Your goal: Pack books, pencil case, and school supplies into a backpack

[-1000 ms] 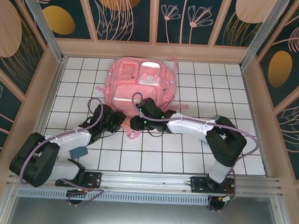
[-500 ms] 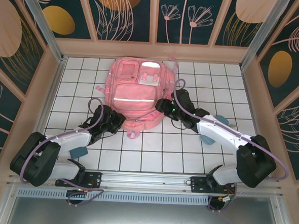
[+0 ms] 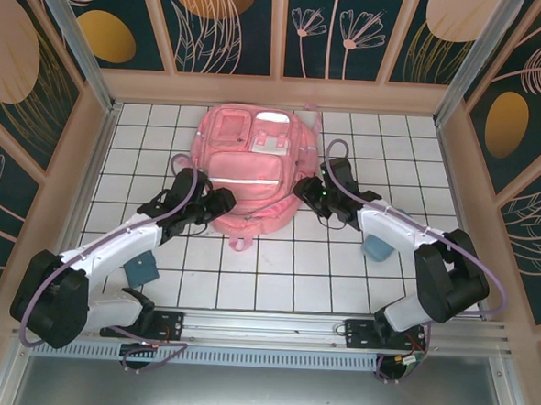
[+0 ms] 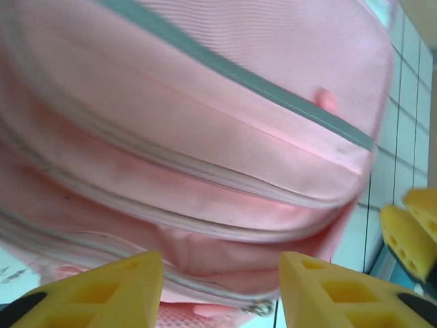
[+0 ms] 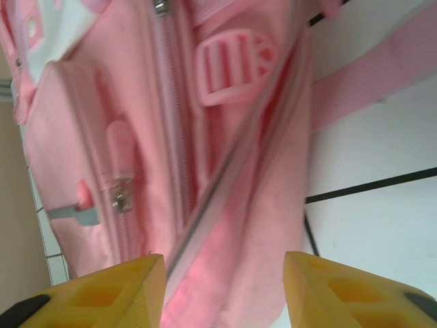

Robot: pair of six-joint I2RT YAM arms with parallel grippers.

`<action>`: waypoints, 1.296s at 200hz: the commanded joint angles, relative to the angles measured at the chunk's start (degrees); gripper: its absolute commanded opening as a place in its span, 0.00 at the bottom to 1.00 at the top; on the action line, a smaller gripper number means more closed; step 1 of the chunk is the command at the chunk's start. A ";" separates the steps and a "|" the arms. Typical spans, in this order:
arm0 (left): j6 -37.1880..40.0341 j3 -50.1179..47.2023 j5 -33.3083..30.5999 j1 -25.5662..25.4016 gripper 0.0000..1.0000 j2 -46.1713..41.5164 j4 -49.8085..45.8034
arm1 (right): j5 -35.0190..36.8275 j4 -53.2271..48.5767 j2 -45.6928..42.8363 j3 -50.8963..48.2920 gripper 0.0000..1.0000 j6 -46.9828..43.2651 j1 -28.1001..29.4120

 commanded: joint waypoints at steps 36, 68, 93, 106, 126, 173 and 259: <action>23.97 16.77 5.12 -6.62 0.48 13.84 -6.18 | -8.38 5.49 1.05 -5.48 0.47 -0.97 -4.51; 31.26 25.64 6.49 -8.98 0.47 24.05 -11.33 | -12.74 6.48 2.92 -5.84 0.47 -3.87 -5.25; 34.10 28.69 8.51 -9.56 0.46 28.95 -12.73 | -14.00 7.06 4.91 -5.92 0.47 -4.14 -5.46; 35.42 29.14 9.04 -9.58 0.46 29.94 -12.79 | -14.71 7.66 5.80 -5.86 0.47 -4.07 -5.53; 37.25 30.92 5.28 -9.58 0.47 31.56 -15.29 | -15.48 8.39 7.33 -5.27 0.47 -4.07 -5.54; 42.31 33.82 5.31 -9.60 0.49 34.51 -20.32 | -17.01 9.43 9.45 -4.78 0.47 -4.12 -5.54; 43.03 30.48 -1.06 -9.59 0.08 30.47 -14.06 | -17.13 10.76 12.77 -3.01 0.47 -3.54 -4.95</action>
